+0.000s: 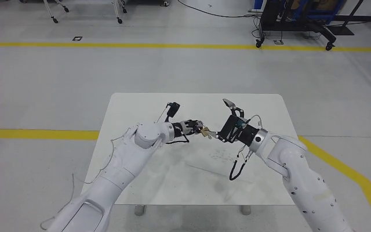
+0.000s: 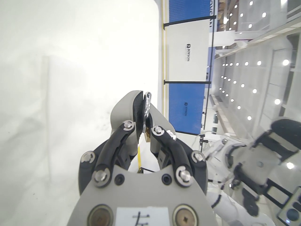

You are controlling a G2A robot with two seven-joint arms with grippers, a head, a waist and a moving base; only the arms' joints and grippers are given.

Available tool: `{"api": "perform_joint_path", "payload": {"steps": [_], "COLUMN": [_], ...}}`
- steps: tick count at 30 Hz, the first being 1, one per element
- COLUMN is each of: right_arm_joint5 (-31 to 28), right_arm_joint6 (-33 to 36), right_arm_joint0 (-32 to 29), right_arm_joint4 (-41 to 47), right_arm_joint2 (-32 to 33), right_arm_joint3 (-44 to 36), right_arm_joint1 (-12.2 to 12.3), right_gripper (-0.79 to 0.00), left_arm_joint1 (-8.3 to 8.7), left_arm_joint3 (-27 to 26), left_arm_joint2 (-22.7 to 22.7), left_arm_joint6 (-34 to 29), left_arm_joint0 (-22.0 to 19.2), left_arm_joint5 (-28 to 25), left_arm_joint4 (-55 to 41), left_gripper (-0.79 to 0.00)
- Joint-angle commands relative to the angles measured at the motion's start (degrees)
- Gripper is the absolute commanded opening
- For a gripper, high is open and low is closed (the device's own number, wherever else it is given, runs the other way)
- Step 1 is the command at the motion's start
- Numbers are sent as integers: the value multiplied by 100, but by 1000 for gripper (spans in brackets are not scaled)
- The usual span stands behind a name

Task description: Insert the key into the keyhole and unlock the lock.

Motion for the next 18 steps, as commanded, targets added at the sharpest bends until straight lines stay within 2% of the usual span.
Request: {"api": "perform_joint_path", "payload": {"steps": [1, 8, 9, 10, 11, 12, 13, 14, 18], "right_arm_joint5": [0, 0, 0, 0, 0, 0, 0, 0, 0], "right_arm_joint6": [0, 0, 0, 0, 0, 0, 0, 0, 0], "right_arm_joint0": [0, 0, 0, 0, 0, 0, 0, 0, 0], "right_arm_joint4": [0, 0, 0, 0, 0, 0, 0, 0, 0], "right_arm_joint2": [0, 0, 0, 0, 0, 0, 0, 0, 0], "right_arm_joint3": [0, 0, 0, 0, 0, 0, 0, 0, 0], "right_arm_joint1": [0, 0, 0, 0, 0, 0, 0, 0, 0], "right_gripper": [0, 0, 0, 0, 0, 0, 0, 0, 0], "left_arm_joint1": [-34, -127, -142, -157, -170, -181, -191, -200, -212], "left_arm_joint3": [103, 452, 480, 505, 528, 557, 590, 619, 718], "left_arm_joint2": [153, 716, 761, 788, 801, 807, 817, 824, 762], "left_arm_joint6": [-60, -462, -529, -609, -646, -666, -707, -768, -936], "left_arm_joint0": [-81, -328, -345, -357, -376, -387, -401, -421, -495], "left_arm_joint5": [228, 783, 817, 842, 854, 871, 901, 928, 917], "left_arm_joint4": [202, 1162, 1205, 1200, 1201, 1196, 1199, 1194, 1112], "left_gripper": [-785, -785, -739, -551, -403, -160, -37, 0, 0]}}
